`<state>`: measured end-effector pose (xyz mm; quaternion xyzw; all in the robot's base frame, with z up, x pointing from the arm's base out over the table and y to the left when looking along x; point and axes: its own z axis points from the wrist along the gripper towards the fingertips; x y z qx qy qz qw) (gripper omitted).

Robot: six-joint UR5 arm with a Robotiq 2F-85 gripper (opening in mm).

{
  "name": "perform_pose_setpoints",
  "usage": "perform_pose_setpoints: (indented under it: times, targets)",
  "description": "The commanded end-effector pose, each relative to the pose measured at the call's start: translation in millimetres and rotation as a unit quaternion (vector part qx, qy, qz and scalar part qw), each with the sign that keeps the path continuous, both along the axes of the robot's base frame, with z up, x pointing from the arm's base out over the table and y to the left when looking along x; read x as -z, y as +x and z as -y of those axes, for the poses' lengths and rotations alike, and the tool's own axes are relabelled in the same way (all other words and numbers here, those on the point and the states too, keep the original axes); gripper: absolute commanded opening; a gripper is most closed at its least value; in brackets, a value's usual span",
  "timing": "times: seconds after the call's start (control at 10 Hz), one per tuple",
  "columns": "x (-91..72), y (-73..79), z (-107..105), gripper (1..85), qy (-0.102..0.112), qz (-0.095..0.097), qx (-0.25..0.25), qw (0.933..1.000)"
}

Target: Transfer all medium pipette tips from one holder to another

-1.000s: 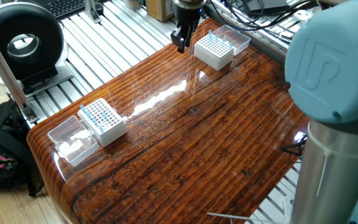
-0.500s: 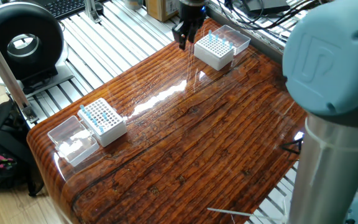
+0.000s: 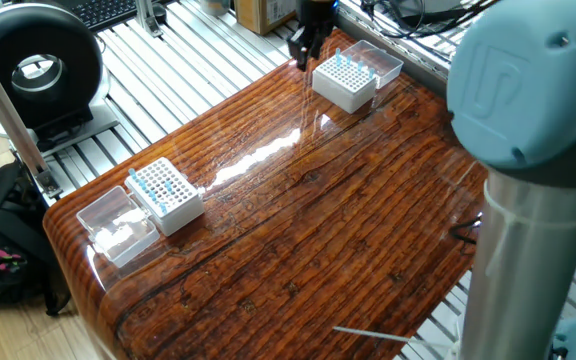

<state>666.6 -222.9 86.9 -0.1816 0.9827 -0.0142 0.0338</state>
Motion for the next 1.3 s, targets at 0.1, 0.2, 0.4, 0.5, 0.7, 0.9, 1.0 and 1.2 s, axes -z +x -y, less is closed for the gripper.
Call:
perform_pose_setpoints:
  times: [0.1,0.2,0.4,0.5,0.7,0.9,1.0,1.2]
  targets:
    - [9.9,0.6,13.0,39.7,0.011,0.002,-0.014,0.9998]
    - [10.1,-0.4,8.9,39.7,0.019,0.0,-0.012,0.9998]
    - [6.1,-2.0,7.2,39.7,0.022,-0.002,-0.012,0.9997]
    - [5.3,-2.2,7.8,39.7,0.021,-0.002,-0.013,0.9997]
    - [5.9,0.0,7.5,39.7,0.02,-0.001,-0.014,0.9997]
    - [6.1,1.2,6.1,39.7,0.021,-0.001,-0.014,0.9997]
    - [4.8,2.3,3.8,39.7,0.025,-0.001,-0.014,0.9996]
    - [2.5,4.8,1.5,39.7,0.023,-0.002,-0.014,0.9996]
